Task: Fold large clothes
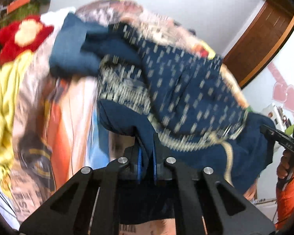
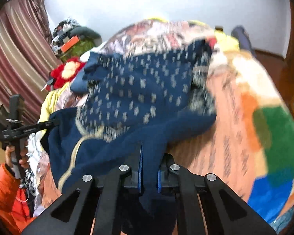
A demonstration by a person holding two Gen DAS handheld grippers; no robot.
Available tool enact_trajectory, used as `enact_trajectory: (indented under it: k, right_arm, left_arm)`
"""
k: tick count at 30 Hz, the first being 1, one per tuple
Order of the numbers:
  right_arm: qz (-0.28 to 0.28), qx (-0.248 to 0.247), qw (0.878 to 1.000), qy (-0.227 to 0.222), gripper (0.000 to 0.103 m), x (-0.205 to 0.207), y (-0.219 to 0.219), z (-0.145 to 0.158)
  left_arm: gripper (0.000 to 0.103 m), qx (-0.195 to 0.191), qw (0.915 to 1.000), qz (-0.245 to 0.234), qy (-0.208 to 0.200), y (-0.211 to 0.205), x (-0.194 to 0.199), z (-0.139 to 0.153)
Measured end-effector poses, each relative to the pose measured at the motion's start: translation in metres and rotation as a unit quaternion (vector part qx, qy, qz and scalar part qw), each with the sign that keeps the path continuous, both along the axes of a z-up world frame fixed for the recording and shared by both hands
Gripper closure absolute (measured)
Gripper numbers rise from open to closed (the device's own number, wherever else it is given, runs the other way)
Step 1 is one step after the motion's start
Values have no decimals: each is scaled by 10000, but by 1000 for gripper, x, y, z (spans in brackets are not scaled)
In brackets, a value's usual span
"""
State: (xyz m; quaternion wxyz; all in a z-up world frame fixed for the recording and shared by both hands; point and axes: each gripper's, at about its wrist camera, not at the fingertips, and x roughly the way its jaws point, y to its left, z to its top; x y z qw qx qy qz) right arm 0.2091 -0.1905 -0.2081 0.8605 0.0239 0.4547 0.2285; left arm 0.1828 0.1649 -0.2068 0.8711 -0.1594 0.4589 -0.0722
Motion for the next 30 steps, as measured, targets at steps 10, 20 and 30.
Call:
enact_trajectory:
  k: [10, 20, 30]
  right_arm:
    - [-560, 357, 9963, -553, 95, 113, -7, 37]
    - [-770, -394, 9963, 23, 95, 220, 6, -40]
    - [-580, -833, 9948, 44, 73, 216, -11, -62]
  left_arm:
    - [96, 258, 9921, 423, -1150, 11, 74, 71]
    - [95, 618, 9929, 1019, 35, 40, 173, -34]
    - [90, 1117, 9901, 817, 251, 26, 184, -67]
